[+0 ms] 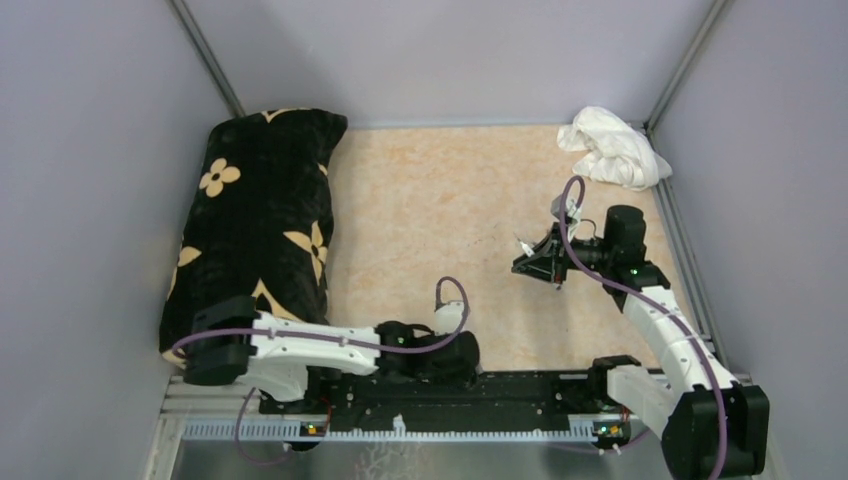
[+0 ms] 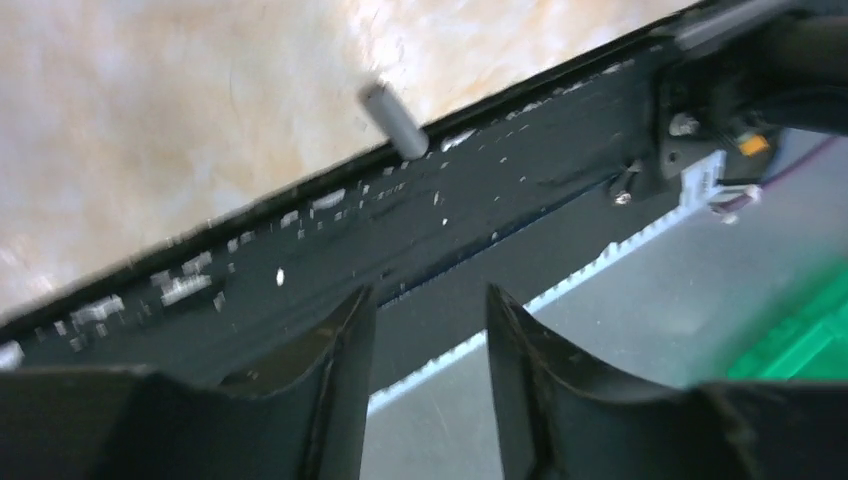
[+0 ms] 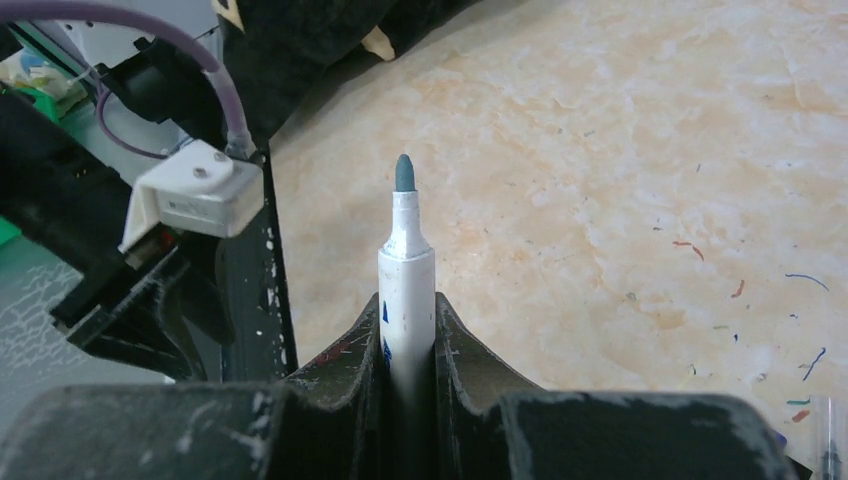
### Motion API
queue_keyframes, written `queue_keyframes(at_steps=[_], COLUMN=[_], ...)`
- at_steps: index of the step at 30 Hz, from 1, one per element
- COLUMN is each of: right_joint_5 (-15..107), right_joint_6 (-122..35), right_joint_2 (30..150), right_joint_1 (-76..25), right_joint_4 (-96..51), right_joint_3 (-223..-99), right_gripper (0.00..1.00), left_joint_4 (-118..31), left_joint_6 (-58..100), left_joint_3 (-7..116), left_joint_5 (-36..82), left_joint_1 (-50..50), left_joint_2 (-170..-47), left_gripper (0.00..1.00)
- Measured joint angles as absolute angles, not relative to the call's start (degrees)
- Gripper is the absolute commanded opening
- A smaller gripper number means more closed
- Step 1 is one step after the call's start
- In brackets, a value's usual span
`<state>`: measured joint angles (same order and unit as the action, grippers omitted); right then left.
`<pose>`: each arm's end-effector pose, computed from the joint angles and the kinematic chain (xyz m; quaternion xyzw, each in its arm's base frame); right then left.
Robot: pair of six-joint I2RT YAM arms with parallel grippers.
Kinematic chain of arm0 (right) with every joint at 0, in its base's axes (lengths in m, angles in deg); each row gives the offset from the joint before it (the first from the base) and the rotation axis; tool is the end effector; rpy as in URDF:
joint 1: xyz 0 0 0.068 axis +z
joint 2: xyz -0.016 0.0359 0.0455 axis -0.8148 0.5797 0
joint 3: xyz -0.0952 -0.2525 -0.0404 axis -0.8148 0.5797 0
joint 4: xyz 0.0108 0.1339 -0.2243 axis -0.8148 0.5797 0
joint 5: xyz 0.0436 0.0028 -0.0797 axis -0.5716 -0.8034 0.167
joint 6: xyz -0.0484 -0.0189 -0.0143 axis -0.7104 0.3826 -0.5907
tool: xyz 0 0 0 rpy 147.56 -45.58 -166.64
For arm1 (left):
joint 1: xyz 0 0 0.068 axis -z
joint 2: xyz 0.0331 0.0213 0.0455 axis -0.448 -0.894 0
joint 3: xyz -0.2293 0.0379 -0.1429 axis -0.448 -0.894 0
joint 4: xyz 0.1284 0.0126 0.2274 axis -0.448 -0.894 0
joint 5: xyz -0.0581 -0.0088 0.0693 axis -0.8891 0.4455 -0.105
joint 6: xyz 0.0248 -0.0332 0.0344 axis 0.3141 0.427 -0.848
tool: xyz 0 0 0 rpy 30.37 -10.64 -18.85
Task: Insert the pens into the pen caps
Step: Move the pen cap to the center of the board.
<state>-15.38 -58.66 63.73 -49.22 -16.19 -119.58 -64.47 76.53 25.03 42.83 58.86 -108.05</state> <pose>0.1919 0.0512 0.2589 -0.3741 0.6668 0.4705 0.4406 0.0274 -0.2584 0.2030 0.1140 0.9330 -0.2976 0.1672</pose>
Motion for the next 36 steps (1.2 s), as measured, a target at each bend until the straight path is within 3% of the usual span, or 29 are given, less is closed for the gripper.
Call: queue_keyframes(at_steps=[10,36], right_joint_5=[-15.36,-15.36], right_joint_6=[-57.57,-56.69], right_joint_2=[61.54,60.82], right_joint_1=[-49.22,-49.22], right_joint_4=[-16.26,-16.65], right_joint_3=[-119.58,-119.58], right_gripper=[0.0,0.0], left_joint_4=[-88.62,-94.61], left_joint_6=[95.98,96.77], left_joint_3=[50.25,56.83], left_joint_5=[53.04,53.04], left_joint_1=[61.11,56.74], left_joint_2=[-132.13,-143.06], left_gripper=[0.43,0.33])
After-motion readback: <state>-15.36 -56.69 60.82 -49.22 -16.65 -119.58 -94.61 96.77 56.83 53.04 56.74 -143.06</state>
